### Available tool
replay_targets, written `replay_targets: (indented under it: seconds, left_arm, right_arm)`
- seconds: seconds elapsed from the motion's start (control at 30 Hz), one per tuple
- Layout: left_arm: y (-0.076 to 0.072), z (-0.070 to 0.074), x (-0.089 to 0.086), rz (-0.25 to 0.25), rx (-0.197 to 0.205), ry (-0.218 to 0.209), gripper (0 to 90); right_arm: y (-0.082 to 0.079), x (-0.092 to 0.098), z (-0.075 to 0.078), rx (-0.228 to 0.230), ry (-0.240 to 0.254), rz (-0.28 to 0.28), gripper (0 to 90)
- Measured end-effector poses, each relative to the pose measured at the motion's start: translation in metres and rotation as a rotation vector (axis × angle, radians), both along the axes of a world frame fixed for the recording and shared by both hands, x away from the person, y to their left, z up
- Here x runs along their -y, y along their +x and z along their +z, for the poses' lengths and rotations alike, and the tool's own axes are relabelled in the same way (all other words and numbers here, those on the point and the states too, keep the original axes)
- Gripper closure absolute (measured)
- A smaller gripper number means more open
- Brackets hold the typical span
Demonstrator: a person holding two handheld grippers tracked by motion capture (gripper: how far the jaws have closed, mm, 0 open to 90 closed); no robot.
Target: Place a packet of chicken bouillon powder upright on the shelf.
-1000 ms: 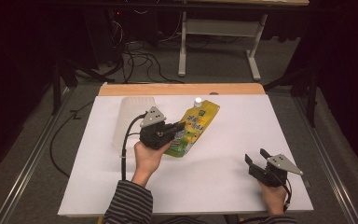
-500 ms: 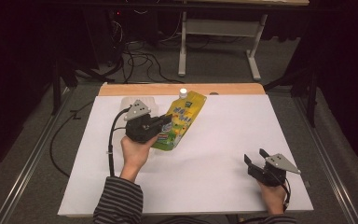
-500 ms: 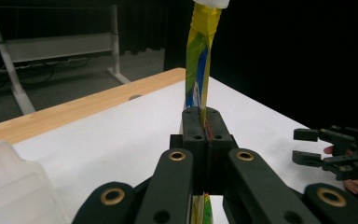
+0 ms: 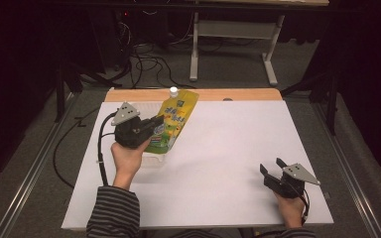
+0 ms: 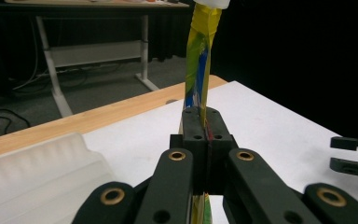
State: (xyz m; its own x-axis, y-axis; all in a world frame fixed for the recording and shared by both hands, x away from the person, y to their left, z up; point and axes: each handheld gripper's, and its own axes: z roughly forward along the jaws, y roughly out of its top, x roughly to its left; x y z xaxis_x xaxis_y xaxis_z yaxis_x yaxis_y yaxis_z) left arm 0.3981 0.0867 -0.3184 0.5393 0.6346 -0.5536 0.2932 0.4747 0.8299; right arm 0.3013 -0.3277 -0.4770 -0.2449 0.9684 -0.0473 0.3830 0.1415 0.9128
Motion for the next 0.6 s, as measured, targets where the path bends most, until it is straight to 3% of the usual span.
replay_targets:
  seconds: [0.37, 0.6]
  left_arm:
    - [0.01, -0.014, -0.018, 0.087, -0.004, 0.035, 90.0]
    - [0.018, -0.026, -0.024, 0.106, -0.022, 0.064, 90.0]
  right_arm:
    - [-0.001, 0.0, 0.0, 0.008, 0.002, 0.0, 33.9]
    - [0.0, 0.0, 0.0, 0.001, -0.005, -0.002, 33.8]
